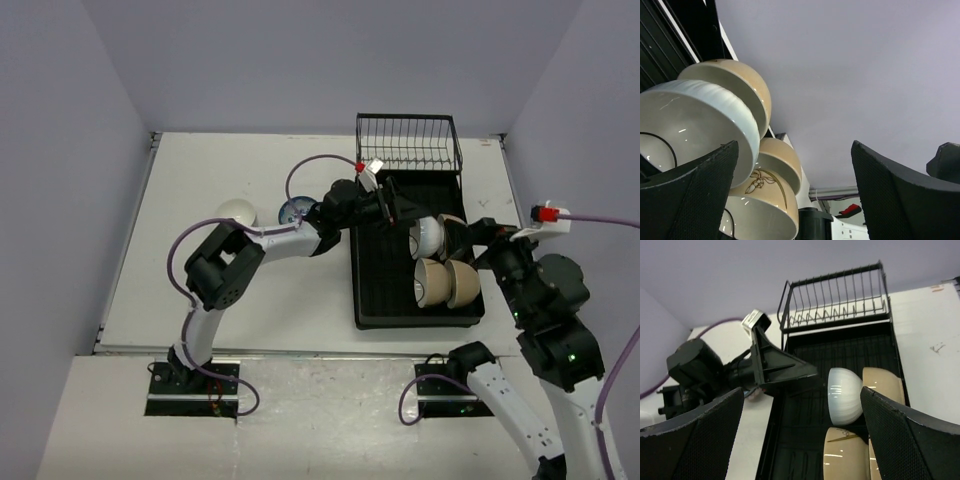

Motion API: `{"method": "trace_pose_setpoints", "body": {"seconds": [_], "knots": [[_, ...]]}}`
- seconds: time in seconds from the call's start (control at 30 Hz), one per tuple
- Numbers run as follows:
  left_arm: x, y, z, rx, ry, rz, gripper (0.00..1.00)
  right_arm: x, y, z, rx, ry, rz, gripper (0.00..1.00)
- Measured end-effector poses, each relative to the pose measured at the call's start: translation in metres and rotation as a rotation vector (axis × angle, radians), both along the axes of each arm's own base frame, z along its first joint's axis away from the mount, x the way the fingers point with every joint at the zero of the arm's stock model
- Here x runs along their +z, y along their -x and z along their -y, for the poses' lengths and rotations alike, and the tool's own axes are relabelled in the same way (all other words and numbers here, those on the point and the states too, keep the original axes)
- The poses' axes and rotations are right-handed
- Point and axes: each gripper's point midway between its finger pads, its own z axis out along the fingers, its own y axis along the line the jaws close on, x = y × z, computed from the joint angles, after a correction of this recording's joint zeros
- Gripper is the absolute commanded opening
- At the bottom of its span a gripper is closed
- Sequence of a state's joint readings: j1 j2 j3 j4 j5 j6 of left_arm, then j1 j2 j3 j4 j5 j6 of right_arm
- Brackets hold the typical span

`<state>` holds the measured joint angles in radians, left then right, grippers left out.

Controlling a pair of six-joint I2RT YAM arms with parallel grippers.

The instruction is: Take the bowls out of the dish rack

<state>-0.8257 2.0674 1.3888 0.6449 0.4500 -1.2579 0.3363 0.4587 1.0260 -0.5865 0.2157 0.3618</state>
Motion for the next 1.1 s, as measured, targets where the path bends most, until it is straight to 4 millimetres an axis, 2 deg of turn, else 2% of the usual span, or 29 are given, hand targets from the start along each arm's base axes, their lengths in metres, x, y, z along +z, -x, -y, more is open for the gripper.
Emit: {"method": "trace_pose_setpoints", "body": {"seconds": [0.13,0.23,0.37,0.4,0.47,0.5,0.67,0.7,0.77,1.1], "knots": [[-0.012,-0.001,0.007,-0.017,-0.007,-0.016,0.84,-0.019,-0.013,-0.020,0.091,0.056,-0.093,0.99],[-0.023,0.000,0.009,-0.020,-0.030,-0.035,0.82,-0.028,-0.015,-0.029,0.144,0.075,-0.130,0.99],[-0.026,-0.001,0.010,-0.021,-0.035,-0.041,0.70,-0.027,-0.010,-0.034,0.180,0.078,-0.117,0.99],[-0.026,-0.002,0.011,-0.023,-0.030,-0.039,0.64,-0.026,-0.008,-0.034,0.185,0.076,-0.109,0.99],[-0.025,-0.004,0.015,-0.028,-0.012,-0.037,0.63,-0.024,-0.006,-0.034,0.190,0.076,-0.098,0.99],[-0.026,-0.005,0.017,-0.032,-0.006,-0.037,0.59,-0.023,-0.005,-0.034,0.191,0.076,-0.093,0.99],[-0.045,-0.006,0.025,-0.045,-0.008,-0.070,0.52,-0.024,-0.006,-0.035,0.194,0.078,-0.091,0.99],[-0.049,-0.005,0.026,-0.048,-0.012,-0.076,0.45,-0.025,-0.006,-0.035,0.195,0.081,-0.092,0.99],[-0.055,-0.003,0.028,-0.052,-0.017,-0.092,0.39,-0.027,-0.006,-0.037,0.208,0.082,-0.095,0.99],[-0.047,-0.002,0.032,-0.061,0.010,-0.080,0.20,-0.030,-0.004,-0.043,0.242,0.082,-0.097,0.99]]}}
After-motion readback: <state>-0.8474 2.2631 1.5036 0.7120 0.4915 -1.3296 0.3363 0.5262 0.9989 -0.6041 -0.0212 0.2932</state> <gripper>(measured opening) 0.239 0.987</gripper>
